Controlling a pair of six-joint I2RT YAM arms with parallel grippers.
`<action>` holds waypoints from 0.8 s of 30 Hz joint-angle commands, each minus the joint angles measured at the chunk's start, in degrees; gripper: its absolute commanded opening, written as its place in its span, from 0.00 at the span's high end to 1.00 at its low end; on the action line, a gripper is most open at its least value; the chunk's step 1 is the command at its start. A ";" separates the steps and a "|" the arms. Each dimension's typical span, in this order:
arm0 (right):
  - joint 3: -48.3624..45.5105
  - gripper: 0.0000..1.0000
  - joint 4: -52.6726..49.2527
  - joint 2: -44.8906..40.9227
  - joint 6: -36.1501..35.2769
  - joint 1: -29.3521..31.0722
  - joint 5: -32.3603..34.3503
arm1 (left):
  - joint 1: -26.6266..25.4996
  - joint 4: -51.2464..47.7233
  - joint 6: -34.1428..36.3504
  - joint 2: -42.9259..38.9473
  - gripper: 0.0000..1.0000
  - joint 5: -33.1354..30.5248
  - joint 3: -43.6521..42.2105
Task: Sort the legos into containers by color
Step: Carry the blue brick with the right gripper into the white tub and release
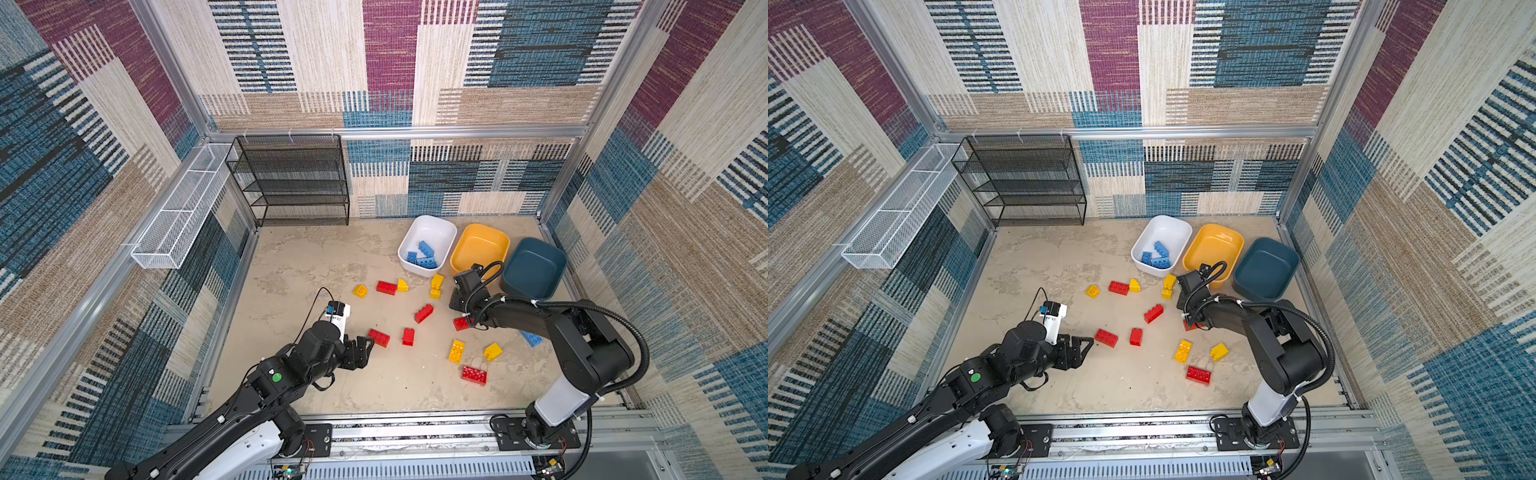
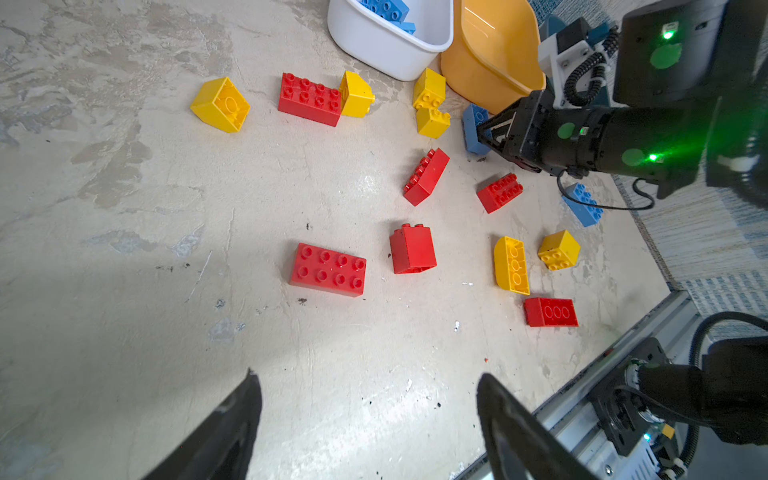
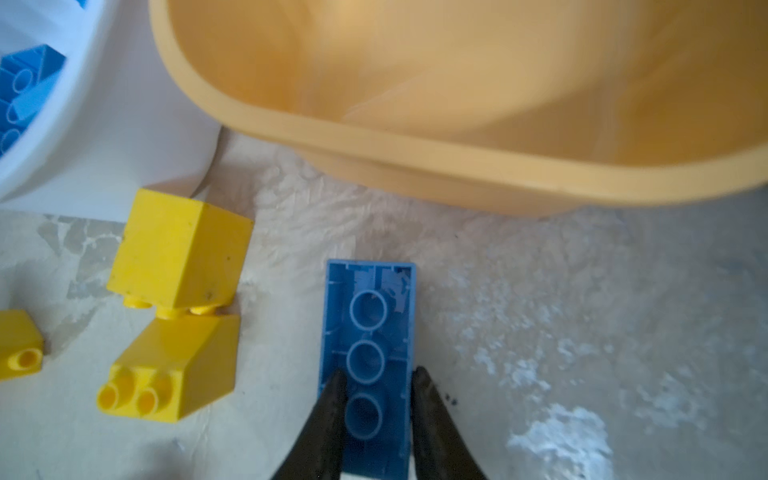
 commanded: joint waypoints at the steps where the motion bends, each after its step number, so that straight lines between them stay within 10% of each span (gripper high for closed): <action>1: -1.57 0.72 -1.55 -2.72 -2.28 0.01 -1.13 | 0.06 0.86 -0.08 0.20 0.18 -0.25 0.91; 13: -0.90 0.75 -4.26 -9.47 -6.91 0.01 -6.19 | 0.06 0.86 0.10 2.12 0.18 -1.10 2.00; 24: 18.67 0.74 -8.51 -2.78 -13.64 -0.24 -13.41 | 0.06 2.94 -1.56 6.38 0.18 1.59 0.34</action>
